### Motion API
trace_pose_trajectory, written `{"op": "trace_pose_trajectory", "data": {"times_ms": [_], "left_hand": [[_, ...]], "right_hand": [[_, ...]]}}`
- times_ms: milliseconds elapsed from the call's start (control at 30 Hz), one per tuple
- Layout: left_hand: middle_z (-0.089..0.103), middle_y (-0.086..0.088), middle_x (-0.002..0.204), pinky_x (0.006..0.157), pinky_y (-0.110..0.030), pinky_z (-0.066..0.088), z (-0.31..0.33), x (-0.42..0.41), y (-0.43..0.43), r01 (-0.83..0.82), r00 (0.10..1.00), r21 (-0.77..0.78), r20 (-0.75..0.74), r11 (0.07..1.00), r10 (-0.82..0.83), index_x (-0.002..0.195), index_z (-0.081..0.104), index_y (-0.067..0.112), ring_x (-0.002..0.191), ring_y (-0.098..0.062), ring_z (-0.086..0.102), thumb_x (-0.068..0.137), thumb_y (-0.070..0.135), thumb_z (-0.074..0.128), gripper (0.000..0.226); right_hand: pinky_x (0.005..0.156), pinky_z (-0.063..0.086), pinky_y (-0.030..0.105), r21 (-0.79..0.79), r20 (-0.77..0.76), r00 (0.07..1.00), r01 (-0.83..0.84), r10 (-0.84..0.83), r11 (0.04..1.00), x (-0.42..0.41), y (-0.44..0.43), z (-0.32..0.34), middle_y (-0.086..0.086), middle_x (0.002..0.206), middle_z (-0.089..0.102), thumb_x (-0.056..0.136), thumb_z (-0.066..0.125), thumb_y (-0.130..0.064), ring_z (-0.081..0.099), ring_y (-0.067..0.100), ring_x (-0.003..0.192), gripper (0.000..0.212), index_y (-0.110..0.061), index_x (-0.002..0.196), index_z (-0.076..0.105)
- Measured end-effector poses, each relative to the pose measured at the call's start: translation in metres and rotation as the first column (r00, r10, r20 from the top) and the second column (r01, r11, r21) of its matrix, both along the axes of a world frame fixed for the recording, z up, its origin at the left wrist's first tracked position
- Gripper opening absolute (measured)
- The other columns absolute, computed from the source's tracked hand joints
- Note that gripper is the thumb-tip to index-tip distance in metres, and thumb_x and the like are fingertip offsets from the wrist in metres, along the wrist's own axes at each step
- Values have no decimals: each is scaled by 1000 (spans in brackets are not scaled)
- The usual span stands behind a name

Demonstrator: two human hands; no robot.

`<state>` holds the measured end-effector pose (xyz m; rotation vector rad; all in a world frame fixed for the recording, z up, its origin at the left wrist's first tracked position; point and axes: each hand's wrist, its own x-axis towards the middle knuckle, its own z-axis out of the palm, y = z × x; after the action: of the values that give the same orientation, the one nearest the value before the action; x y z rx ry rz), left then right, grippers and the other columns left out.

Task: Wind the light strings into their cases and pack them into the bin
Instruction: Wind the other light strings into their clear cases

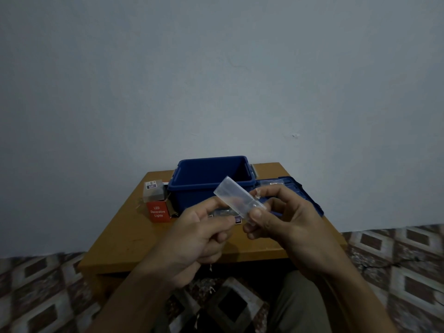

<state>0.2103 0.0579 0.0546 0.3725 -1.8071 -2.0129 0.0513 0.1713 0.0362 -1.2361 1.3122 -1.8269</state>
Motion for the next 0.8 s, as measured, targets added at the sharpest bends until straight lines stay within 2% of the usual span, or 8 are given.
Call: {"op": "trace_pose_trajectory", "data": {"times_ms": [100, 167, 267, 333, 400, 533, 700, 800], "left_hand": [[53, -6, 67, 44, -21, 32, -4, -1, -3, -39, 997, -84, 64, 996, 44, 111, 74, 25, 46, -11, 39, 95, 15, 60, 23], [61, -7, 74, 60, -25, 46, -7, -1, -5, -51, 992, -212, 104, 976, 75, 109, 73, 21, 60, -15, 53, 97, 17, 58, 20], [68, -6, 79, 72, -30, 47, -9, -1, -7, -16, 986, -305, 154, 952, 65, 102, 72, 13, 71, -17, 59, 98, 16, 57, 16], [68, -7, 79, 71, -32, 46, -8, -1, -9, 10, 984, -288, 175, 958, 43, 100, 71, 11, 70, -18, 59, 98, 20, 58, 16], [66, -7, 75, 66, -26, 47, -7, -2, -9, 22, 979, -295, 199, 955, 39, 95, 71, 10, 66, -17, 58, 94, 31, 60, 24], [60, 0, 64, 59, -21, 42, -12, -6, -12, -4, 955, -399, 269, 917, 122, 80, 71, 14, 59, -11, 51, 87, 47, 59, 36], [51, -2, 60, 47, -26, 25, -12, -7, -18, -71, 954, -292, 258, 954, 150, 74, 72, 17, 47, -11, 36, 96, 31, 61, 29], [53, -1, 62, 51, -26, 30, -4, -4, -21, -63, 958, -283, 252, 957, 138, 66, 74, 24, 52, -11, 42, 97, 20, 59, 35]], "right_hand": [[73, 61, 38, 8, -22, 999, 43, -42, 999, 0, 0, 0, 7, 78, 67, 83, 71, -17, 72, 33, 78, 29, -13, 112, 66], [72, 61, 36, 5, -27, 997, 66, -65, 998, 0, 0, 0, 6, 77, 67, 84, 71, -17, 73, 30, 78, 28, -15, 112, 67], [71, 61, 34, -5, -31, 995, 96, -96, 995, -1, -1, 0, 8, 79, 65, 83, 71, -18, 72, 28, 77, 28, -15, 111, 69], [72, 60, 35, -16, 0, 996, 93, -93, 996, -1, -1, -1, 7, 80, 64, 84, 71, -18, 71, 28, 75, 29, -13, 112, 69], [72, 59, 38, -36, 59, 997, 60, -58, 998, -1, -1, 0, 9, 81, 63, 84, 71, -15, 70, 28, 75, 31, -11, 114, 68], [67, 57, 35, -64, 155, 988, -12, 22, 998, -1, 2, 4, 18, 85, 60, 80, 74, -14, 68, 29, 73, 37, -5, 115, 65], [66, 56, 34, -49, 136, 985, -100, 106, 994, -2, 6, 5, 20, 86, 62, 74, 78, -20, 66, 31, 70, 32, -9, 103, 71], [67, 56, 35, -3, 112, 973, -203, 202, 979, -3, 10, 5, 17, 89, 64, 79, 75, -14, 65, 30, 70, 27, -7, 104, 69]]}}
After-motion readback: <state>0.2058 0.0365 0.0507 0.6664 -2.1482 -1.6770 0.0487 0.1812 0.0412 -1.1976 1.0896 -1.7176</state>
